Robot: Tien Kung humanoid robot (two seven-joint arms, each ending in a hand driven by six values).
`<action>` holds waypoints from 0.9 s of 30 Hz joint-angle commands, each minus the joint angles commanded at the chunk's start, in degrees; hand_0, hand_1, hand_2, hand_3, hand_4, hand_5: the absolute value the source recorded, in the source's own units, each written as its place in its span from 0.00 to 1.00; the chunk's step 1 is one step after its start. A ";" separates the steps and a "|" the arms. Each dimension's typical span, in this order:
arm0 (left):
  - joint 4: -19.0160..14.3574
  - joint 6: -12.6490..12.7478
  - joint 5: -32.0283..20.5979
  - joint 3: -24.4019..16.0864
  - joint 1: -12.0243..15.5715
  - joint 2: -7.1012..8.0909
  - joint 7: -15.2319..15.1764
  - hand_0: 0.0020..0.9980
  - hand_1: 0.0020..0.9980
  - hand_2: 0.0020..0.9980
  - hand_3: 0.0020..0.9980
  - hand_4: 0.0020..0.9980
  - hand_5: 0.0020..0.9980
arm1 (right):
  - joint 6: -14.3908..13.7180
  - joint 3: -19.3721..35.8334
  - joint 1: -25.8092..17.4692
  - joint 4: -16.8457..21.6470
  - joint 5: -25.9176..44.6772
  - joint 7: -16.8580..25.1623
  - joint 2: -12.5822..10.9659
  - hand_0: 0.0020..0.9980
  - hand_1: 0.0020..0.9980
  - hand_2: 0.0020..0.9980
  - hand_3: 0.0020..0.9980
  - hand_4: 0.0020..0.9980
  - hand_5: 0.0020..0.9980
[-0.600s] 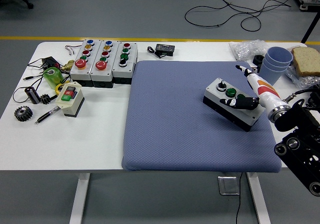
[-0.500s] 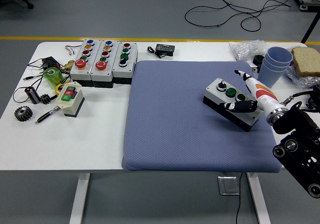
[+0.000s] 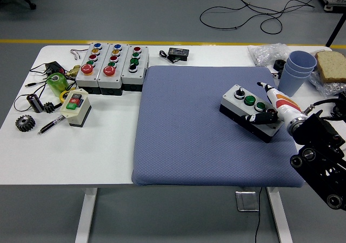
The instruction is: Pick up the button,place it on the desk,press the button,press the button
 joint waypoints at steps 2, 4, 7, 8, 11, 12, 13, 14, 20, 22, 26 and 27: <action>0.00 0.01 -0.07 0.04 -0.01 0.00 -0.02 0.78 0.94 0.97 0.91 0.68 0.90 | 1.41 -0.42 0.35 -0.19 -1.31 -1.47 -0.07 1.00 0.92 0.96 1.00 0.99 0.28; 0.00 0.03 0.00 -0.02 -0.03 0.00 -0.01 0.78 0.94 0.97 0.91 0.68 0.90 | 1.79 -0.78 0.63 -0.38 -2.28 -2.64 -0.08 0.82 0.74 0.83 0.91 0.98 0.27; 0.00 0.01 -0.05 0.05 -0.02 0.00 -0.01 0.78 0.94 0.97 0.91 0.68 0.90 | 2.28 -1.48 1.18 -0.81 -3.34 -4.05 -0.21 0.82 0.74 0.83 0.91 0.98 0.27; 0.00 0.01 -0.04 0.04 -0.02 0.00 -0.01 0.78 0.94 0.97 0.91 0.68 0.90 | 2.42 -1.64 1.30 -0.89 -3.36 -4.30 -0.26 0.82 0.74 0.83 0.91 0.98 0.27; 0.00 0.06 0.00 -0.03 -0.01 0.00 -0.01 0.78 0.94 0.97 0.91 0.67 0.90 | 3.04 -2.56 1.99 -1.43 -3.80 -5.10 -0.50 0.70 0.62 0.72 0.82 0.97 0.26; 0.00 0.06 0.00 -0.04 -0.01 0.00 -0.01 0.78 0.94 0.97 0.91 0.67 0.90 | 3.08 -2.65 2.06 -1.47 -3.86 -5.17 -0.52 0.70 0.62 0.72 0.82 0.97 0.26; 0.00 0.06 0.02 -0.05 -0.01 0.00 -0.01 0.78 0.94 0.97 0.91 0.67 0.90 | 3.14 -2.79 2.16 -1.57 -3.91 -5.27 -0.54 0.70 0.62 0.72 0.82 0.97 0.26; 0.00 0.04 0.08 -0.08 -0.01 0.00 0.00 0.78 0.94 0.97 0.91 0.67 0.90 | 3.28 -3.17 2.45 -1.84 -4.01 -5.56 -0.59 0.70 0.62 0.72 0.82 0.97 0.26; 0.00 0.06 0.12 -0.13 0.03 0.00 -0.01 0.77 0.94 0.97 0.91 0.67 0.90 | 2.90 -4.98 4.07 -2.73 -5.66 -6.36 -1.08 0.47 0.45 0.57 0.69 0.94 0.23; 0.00 0.08 0.01 -0.04 0.00 0.00 -0.01 0.77 0.94 0.97 0.91 0.67 0.89 | 2.12 -5.67 4.49 -2.70 -5.89 -6.52 -1.43 0.41 0.40 0.53 0.62 0.87 0.17; 0.00 0.07 0.04 -0.03 -0.04 0.00 0.03 0.77 0.94 0.97 0.91 0.67 0.89 | 0.17 -6.88 4.95 -2.71 -5.36 -6.32 -2.10 0.41 0.40 0.53 0.62 0.87 0.17; 0.00 0.07 0.05 -0.03 -0.05 0.00 0.04 0.77 0.94 0.97 0.91 0.67 0.89 | -0.48 -7.18 5.03 -2.71 -5.04 -6.08 -2.30 0.41 0.40 0.53 0.62 0.87 0.17</action>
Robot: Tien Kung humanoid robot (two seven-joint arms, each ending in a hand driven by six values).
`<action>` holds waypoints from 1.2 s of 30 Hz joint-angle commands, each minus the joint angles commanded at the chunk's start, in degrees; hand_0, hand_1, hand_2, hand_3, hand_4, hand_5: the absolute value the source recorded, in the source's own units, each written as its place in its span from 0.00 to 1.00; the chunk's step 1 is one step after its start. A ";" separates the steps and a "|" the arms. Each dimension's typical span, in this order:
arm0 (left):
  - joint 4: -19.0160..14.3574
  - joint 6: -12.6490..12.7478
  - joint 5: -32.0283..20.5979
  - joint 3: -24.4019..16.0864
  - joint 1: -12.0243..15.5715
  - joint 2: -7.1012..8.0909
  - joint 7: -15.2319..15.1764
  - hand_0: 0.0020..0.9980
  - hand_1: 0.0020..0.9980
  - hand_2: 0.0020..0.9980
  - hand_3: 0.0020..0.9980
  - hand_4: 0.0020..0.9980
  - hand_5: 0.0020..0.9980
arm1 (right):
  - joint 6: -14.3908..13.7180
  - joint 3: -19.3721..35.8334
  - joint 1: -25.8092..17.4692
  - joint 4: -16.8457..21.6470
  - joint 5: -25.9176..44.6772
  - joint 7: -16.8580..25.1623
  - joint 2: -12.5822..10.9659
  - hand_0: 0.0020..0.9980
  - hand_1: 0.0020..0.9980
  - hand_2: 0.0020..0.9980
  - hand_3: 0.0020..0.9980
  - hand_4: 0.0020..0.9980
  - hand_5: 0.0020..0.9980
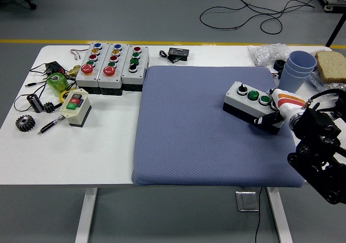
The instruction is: Pick up the button,place it on the desk,press the button,press the button
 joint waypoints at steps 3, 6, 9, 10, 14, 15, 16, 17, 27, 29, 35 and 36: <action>0.00 0.02 -0.03 0.00 -0.01 0.00 -0.01 0.77 0.94 0.97 0.91 0.67 0.89 | -3.89 -1.59 0.27 0.32 3.38 3.84 -1.41 0.20 0.16 0.40 0.49 0.68 0.09; 0.00 0.01 -0.01 0.02 -0.01 0.00 -0.01 0.77 0.94 0.97 0.91 0.67 0.89 | -6.64 -2.60 0.34 0.97 3.53 6.56 -2.61 0.20 0.16 0.40 0.49 0.68 0.09; 0.00 0.05 -0.08 0.06 0.07 0.00 -0.09 0.77 0.94 0.97 0.91 0.67 0.89 | -8.82 -3.96 0.26 2.92 5.80 11.43 -4.71 0.07 0.01 0.30 0.43 0.61 0.08; 0.00 0.06 -0.06 0.06 0.09 0.00 -0.10 0.77 0.94 0.97 0.91 0.67 0.89 | -8.64 -4.23 0.23 3.36 5.91 12.57 -5.12 0.07 0.01 0.30 0.43 0.61 0.08; 0.00 0.08 0.11 0.04 0.19 0.00 -0.13 0.77 0.94 0.97 0.91 0.67 0.89 | -6.80 -6.50 0.03 7.09 5.60 19.41 -8.23 0.05 0.00 0.28 0.42 0.59 0.07; 0.00 0.08 0.12 0.07 0.21 0.00 -0.14 0.77 0.94 0.97 0.91 0.67 0.89 | -6.32 -7.16 -0.04 8.04 5.55 20.28 -8.90 0.05 0.00 0.28 0.42 0.59 0.07; 0.00 0.07 0.11 0.10 0.23 0.00 -0.15 0.77 0.94 0.97 0.91 0.67 0.89 | -5.86 -7.80 -0.11 9.13 5.51 20.94 -9.51 0.05 0.00 0.28 0.42 0.59 0.07; 0.00 0.07 0.16 0.07 0.23 0.00 -0.16 0.77 0.94 0.97 0.91 0.67 0.89 | -5.61 -8.50 -0.21 10.22 5.09 20.96 -10.00 0.05 0.00 0.28 0.42 0.59 0.07; 0.00 0.02 0.37 0.08 0.26 0.00 -0.15 0.77 0.94 0.97 0.90 0.67 0.89 | -2.27 -12.25 -0.31 12.63 2.36 20.06 -9.81 0.05 0.00 0.28 0.42 0.62 0.08; 0.00 0.04 0.42 0.08 0.26 0.00 -0.15 0.77 0.94 0.97 0.90 0.67 0.89 | -2.01 -13.31 -0.09 12.25 1.84 20.82 -9.51 0.05 0.00 0.28 0.42 0.62 0.08; 0.00 0.39 0.06 0.61 0.36 0.00 -0.30 0.77 0.94 0.97 0.91 0.67 0.90 | -1.10 -15.02 0.76 11.57 0.14 21.94 -8.30 0.07 0.00 0.27 0.41 0.68 0.12; 0.00 0.41 0.03 0.67 0.38 0.00 -0.30 0.77 0.94 0.97 0.91 0.67 0.90 | -1.00 -15.30 0.86 11.58 0.08 21.93 -8.10 0.07 0.00 0.27 0.41 0.68 0.12</action>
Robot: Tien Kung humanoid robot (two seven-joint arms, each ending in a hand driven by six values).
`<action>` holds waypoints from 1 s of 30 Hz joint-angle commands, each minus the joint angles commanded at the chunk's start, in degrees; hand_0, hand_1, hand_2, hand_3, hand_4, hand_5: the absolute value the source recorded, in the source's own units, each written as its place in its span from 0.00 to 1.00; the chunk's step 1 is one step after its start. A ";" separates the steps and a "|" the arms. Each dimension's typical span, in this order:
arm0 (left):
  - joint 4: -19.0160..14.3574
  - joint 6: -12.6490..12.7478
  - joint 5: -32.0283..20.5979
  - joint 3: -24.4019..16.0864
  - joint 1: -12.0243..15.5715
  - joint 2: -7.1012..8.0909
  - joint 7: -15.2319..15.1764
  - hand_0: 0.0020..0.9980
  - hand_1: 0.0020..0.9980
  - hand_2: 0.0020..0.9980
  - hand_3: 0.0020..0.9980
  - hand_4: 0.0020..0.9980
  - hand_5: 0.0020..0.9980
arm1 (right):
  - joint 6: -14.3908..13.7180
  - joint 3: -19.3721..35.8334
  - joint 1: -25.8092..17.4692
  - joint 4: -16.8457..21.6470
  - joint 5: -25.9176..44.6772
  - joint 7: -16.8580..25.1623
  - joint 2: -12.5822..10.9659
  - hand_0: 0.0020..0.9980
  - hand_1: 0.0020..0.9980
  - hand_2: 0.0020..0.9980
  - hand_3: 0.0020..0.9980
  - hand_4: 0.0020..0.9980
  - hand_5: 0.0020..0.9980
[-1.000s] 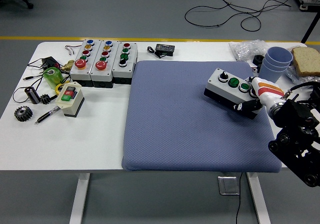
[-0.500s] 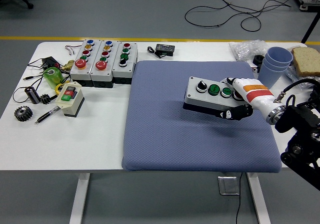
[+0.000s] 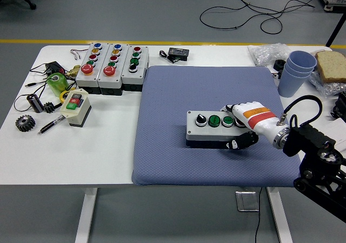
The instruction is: Pick up the button,place it on the desk,press the button,press the button
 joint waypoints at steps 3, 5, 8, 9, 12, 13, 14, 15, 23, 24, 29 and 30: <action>0.00 0.00 -0.16 0.29 0.05 0.00 -0.01 0.77 0.93 0.97 0.90 0.67 0.90 | 0.77 -0.61 0.16 -0.02 -0.35 -0.69 0.61 0.10 0.01 0.31 0.43 0.78 0.22; 0.00 0.02 -0.33 0.44 0.06 0.00 -0.03 0.77 0.93 0.97 0.90 0.67 0.90 | 2.32 -0.30 0.08 -0.07 -0.64 -1.27 0.89 0.10 0.01 0.31 0.43 0.78 0.22; 0.00 0.13 -0.64 0.83 0.05 0.00 -0.04 0.77 0.93 0.97 0.90 0.67 0.90 | 6.14 0.67 -0.13 0.02 -2.18 -1.83 1.26 0.15 0.10 0.40 0.53 0.86 0.31; 0.00 0.15 -0.70 0.92 0.04 0.00 -0.04 0.77 0.93 0.97 0.90 0.67 0.90 | 7.10 0.93 -0.21 0.09 -2.61 -1.83 1.31 0.15 0.10 0.40 0.53 0.86 0.31; 0.00 0.19 -0.95 1.19 -0.01 0.00 -0.06 0.77 0.93 0.97 0.90 0.67 0.90 | 9.20 2.25 -0.57 0.60 -3.57 -1.79 1.49 0.15 0.10 0.40 0.53 0.86 0.31; 0.00 0.21 -1.04 1.27 -0.02 0.00 -0.07 0.77 0.93 0.97 0.90 0.67 0.90 | 9.79 2.65 -0.66 0.76 -3.76 -1.97 1.54 0.48 0.42 0.69 0.78 0.93 0.39; 0.00 0.23 -1.13 1.40 -0.05 0.00 -0.08 0.77 0.93 0.97 0.90 0.67 0.90 | 11.11 3.25 -0.80 0.96 -3.73 -2.41 1.62 0.48 0.42 0.69 0.78 0.93 0.39; 0.00 0.24 -1.17 1.47 -0.06 0.00 -0.08 0.77 0.93 0.97 0.90 0.67 0.90 | 12.05 3.52 -0.86 1.06 -3.71 -2.62 1.65 0.48 0.42 0.69 0.78 0.93 0.39; 0.00 0.41 -2.20 2.72 -0.29 0.00 -0.27 0.77 0.93 0.96 0.90 0.67 0.90 | 14.25 5.48 -1.51 2.13 -2.69 -3.01 1.47 0.87 0.71 0.91 0.98 0.94 0.40; 0.00 0.40 -2.31 2.82 -0.30 0.00 -0.28 0.77 0.93 0.96 0.90 0.67 0.90 | 13.83 5.75 -1.63 2.35 -2.46 -2.79 1.46 0.87 0.71 0.91 0.98 0.94 0.40; 0.00 0.36 -2.39 3.11 -0.35 0.00 -0.15 0.77 0.93 0.96 0.90 0.67 0.90 | 13.61 6.57 -1.94 3.16 -1.97 -1.88 1.34 0.92 0.79 0.95 1.00 0.95 0.39; 0.00 0.36 -2.38 3.13 -0.36 0.00 -0.14 0.77 0.93 0.96 0.90 0.67 0.90 | 13.62 6.60 -1.95 3.19 -1.92 -1.80 1.33 0.92 0.79 0.95 1.00 0.95 0.39</action>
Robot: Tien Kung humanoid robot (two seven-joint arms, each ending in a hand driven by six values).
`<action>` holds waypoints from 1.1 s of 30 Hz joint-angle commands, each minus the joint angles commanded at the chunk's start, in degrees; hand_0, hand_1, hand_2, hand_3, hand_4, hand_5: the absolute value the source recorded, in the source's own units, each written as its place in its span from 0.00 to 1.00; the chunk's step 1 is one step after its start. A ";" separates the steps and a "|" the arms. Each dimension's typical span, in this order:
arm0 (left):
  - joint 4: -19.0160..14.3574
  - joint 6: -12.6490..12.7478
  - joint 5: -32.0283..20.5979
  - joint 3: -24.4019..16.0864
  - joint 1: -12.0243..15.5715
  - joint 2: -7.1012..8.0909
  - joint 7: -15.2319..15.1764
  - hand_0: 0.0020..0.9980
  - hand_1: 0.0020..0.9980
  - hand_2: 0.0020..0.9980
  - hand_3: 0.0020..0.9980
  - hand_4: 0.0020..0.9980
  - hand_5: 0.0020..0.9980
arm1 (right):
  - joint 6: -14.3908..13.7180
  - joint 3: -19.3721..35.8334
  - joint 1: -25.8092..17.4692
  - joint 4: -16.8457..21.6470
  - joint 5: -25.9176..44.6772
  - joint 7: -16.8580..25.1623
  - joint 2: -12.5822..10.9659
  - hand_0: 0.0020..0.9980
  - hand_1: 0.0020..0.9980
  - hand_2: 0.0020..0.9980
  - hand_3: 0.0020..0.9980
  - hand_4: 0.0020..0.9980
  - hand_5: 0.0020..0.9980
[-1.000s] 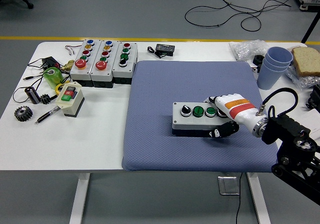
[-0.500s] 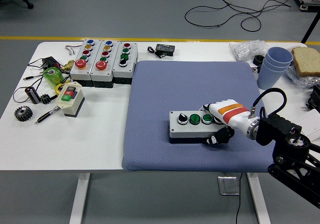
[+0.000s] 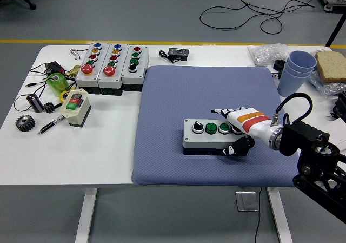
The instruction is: Pick up the button,place it on the desk,press the button,press the button
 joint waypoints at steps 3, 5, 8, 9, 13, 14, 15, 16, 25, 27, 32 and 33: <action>0.00 -0.05 0.23 0.04 -0.01 0.00 0.08 0.77 0.92 0.96 0.89 0.66 0.90 | 0.82 0.68 -0.35 0.52 -0.38 0.23 -0.22 0.95 0.81 0.95 1.00 0.96 0.40; 0.00 -0.08 0.26 0.10 -0.01 0.00 0.07 0.77 0.92 0.96 0.89 0.66 0.90 | 0.90 1.35 -0.78 1.34 -0.33 0.31 -0.52 0.95 0.81 0.95 1.00 0.96 0.40; 0.00 -0.07 0.24 0.22 0.08 0.00 0.04 0.77 0.92 0.96 0.89 0.66 0.90 | -0.48 3.14 -2.37 3.99 -0.37 1.13 -1.42 0.99 0.84 0.97 1.00 0.96 0.40; 0.00 -0.06 0.17 0.32 0.11 0.00 0.02 0.77 0.92 0.96 0.89 0.66 0.90 | -1.13 3.78 -3.04 5.30 -0.48 1.43 -1.73 0.99 0.84 0.97 1.00 0.96 0.40; 0.00 0.06 -0.21 0.70 0.25 0.00 -0.05 0.77 0.92 0.96 0.89 0.66 0.90 | -4.74 6.71 -6.14 9.85 -1.06 1.74 -3.46 0.99 0.84 0.97 1.00 0.96 0.40; 0.00 0.07 -0.16 0.67 0.28 0.00 -0.05 0.78 0.92 0.96 0.89 0.65 0.90 | -5.58 7.38 -6.82 10.71 -1.20 1.88 -3.96 0.99 0.84 0.95 0.99 0.94 0.38; 0.00 0.09 -0.07 0.60 0.31 0.00 -0.05 0.78 0.92 0.96 0.89 0.65 0.90 | -7.65 8.67 -8.16 12.22 -1.36 2.08 -4.74 0.99 0.84 0.95 0.99 0.94 0.38; 0.00 0.09 0.06 0.51 0.34 0.00 -0.04 0.78 0.92 0.96 0.89 0.65 0.90 | -9.94 9.59 -9.19 13.39 -1.61 2.11 -5.47 0.99 0.84 0.95 0.99 0.94 0.38; 0.00 -0.15 1.30 -0.24 0.67 0.00 0.27 0.77 0.92 0.96 0.89 0.65 0.89 | -20.81 10.37 -11.55 14.46 -2.39 4.82 -8.94 0.58 0.30 0.49 0.67 0.84 0.32; 0.00 -0.16 1.54 -0.41 0.78 0.00 0.29 0.77 0.92 0.95 0.89 0.65 0.89 | -19.78 10.45 -11.77 14.47 -2.74 4.67 -9.12 0.22 0.00 0.27 0.63 0.82 0.33; 0.00 -0.22 1.90 -0.40 0.92 0.00 0.30 0.77 0.92 0.95 0.88 0.65 0.89 | -16.12 10.19 -12.14 14.33 -3.11 3.88 -9.40 0.16 0.00 0.23 0.62 0.84 0.36; 0.00 -0.23 2.08 -0.53 0.93 0.00 0.31 0.77 0.92 0.95 0.88 0.65 0.89 | -15.80 10.08 -12.13 14.27 -3.15 3.71 -9.43 0.16 0.00 0.23 0.62 0.84 0.36</action>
